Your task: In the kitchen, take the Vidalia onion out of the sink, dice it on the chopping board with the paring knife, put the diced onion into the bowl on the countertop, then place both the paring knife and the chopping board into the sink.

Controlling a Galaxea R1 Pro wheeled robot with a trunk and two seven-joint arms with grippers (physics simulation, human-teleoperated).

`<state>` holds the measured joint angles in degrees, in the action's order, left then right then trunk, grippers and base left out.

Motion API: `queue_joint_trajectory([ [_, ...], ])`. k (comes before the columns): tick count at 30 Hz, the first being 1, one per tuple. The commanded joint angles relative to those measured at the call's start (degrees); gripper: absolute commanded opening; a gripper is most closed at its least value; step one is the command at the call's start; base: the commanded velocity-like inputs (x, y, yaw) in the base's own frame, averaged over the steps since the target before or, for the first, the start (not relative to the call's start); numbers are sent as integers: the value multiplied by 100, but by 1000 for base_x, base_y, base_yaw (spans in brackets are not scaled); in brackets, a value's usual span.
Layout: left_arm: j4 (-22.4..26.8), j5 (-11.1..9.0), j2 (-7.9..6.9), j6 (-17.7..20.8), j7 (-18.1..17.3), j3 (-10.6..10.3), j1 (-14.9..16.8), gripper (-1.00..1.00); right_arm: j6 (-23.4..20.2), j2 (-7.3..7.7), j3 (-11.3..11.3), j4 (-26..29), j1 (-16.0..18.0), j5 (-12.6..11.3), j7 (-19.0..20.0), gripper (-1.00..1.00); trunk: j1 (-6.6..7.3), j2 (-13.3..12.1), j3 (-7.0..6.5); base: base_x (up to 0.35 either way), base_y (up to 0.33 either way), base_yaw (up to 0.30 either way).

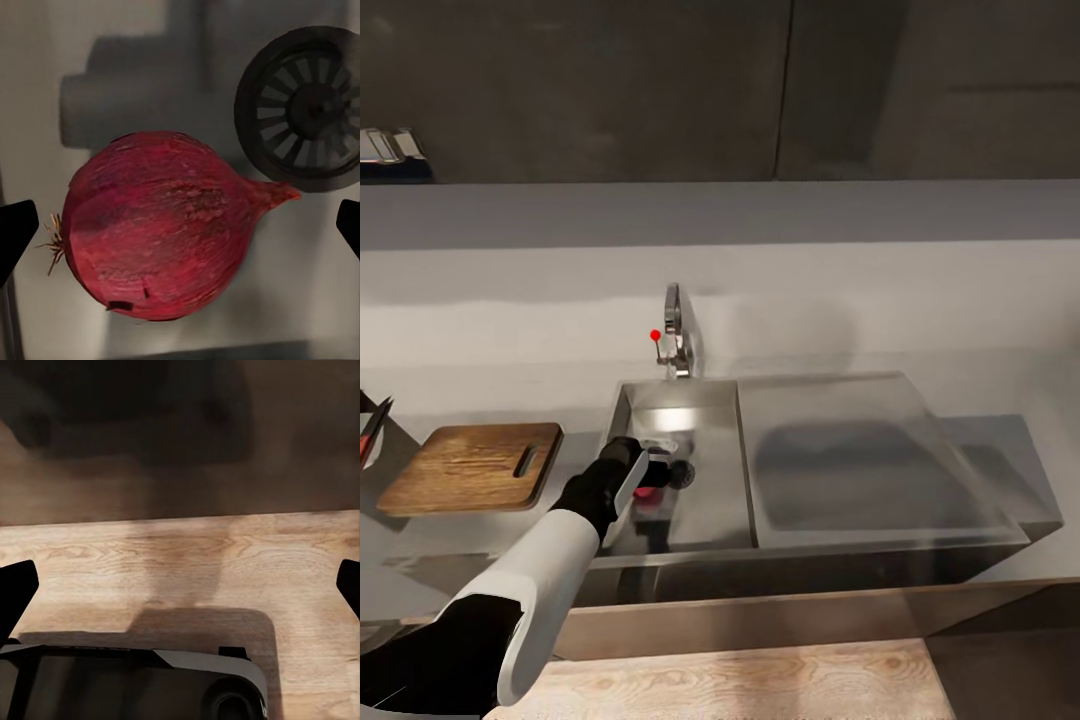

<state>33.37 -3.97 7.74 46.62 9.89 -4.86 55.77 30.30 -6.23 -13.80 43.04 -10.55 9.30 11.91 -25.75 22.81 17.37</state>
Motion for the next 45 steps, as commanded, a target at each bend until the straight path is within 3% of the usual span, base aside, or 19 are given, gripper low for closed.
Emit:
queue_joint_trajectory([
  [1, 6, -41, -4, 23, 39, -24, 4, 100, 11, -10, -41, 11, 0, 54, 38, 100, -3, 11, 19, 0, 0, 0],
  [22, 7, -34, -10, 23, 39, -24, 4, 100, 9, -10, -39, 5, 0, 54, 36, 100, -3, 11, 178, 0, 0, 0],
  [23, 5, -34, -10, 23, 39, -24, 4, -100, 10, -10, -41, 6, 0, 54, 37, 100, -3, 11, 179, 0, 0, 0],
  [45, 14, -34, -19, 23, 39, -24, 4, -100, 11, -2, -35, 12, 0, 54, 40, 100, -3, 11, 180, 0, 0, 0],
])
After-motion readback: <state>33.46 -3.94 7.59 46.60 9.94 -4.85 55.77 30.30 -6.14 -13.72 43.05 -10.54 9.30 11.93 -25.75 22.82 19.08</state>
